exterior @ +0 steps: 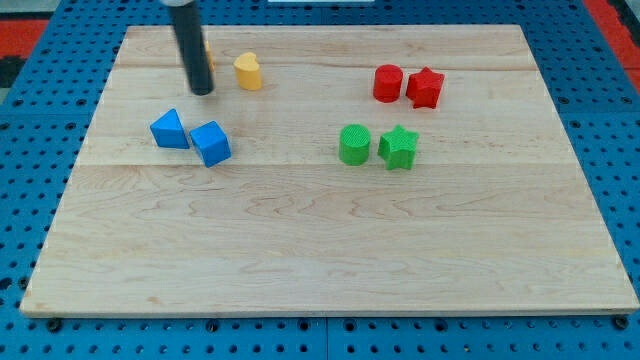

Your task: Push blue cube towards the center right

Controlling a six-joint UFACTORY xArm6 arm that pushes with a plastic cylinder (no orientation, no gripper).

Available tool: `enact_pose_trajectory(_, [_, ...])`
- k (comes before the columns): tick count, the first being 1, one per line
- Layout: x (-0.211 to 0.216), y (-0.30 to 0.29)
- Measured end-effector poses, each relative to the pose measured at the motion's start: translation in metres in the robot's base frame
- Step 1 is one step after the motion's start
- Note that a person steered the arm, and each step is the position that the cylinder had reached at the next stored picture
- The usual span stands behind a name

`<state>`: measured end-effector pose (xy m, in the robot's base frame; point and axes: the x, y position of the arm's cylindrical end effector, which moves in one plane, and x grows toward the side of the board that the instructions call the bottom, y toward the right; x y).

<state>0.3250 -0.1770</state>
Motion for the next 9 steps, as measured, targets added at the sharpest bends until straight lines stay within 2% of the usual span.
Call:
enact_pose_trajectory(1, [0.016,-0.03])
enact_pose_trajectory(4, [0.03,-0.023])
enact_pose_trajectory(5, [0.067,-0.009])
enact_pose_trajectory(6, [0.088,0.013])
enact_pose_trajectory(8, [0.091,0.08])
enact_pose_trajectory(9, [0.11,0.163])
